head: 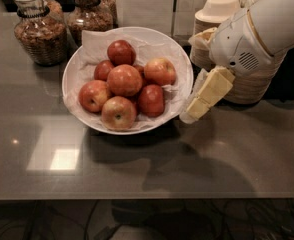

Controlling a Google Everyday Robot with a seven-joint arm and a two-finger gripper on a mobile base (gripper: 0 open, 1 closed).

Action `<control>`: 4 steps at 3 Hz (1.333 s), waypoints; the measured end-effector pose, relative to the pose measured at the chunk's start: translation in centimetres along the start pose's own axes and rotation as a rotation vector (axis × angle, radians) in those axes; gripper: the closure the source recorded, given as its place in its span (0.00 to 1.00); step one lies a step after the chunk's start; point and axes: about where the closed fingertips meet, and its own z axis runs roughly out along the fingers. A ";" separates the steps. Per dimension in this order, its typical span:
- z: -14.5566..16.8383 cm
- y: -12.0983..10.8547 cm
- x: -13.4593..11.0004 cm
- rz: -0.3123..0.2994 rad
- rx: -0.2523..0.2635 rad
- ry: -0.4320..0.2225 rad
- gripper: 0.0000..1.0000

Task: Pick apple from white bowl

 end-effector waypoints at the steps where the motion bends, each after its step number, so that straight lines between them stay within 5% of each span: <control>1: 1.1 0.2 -2.7 -0.042 -0.001 -0.082 0.19; 3: 4.1 1.1 -6.0 -0.103 -0.044 -0.149 0.58; 4: 5.9 0.9 -6.9 -0.127 -0.061 -0.149 0.42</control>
Offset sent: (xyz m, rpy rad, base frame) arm 0.0033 0.0751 0.0060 0.1458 -0.0657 0.1321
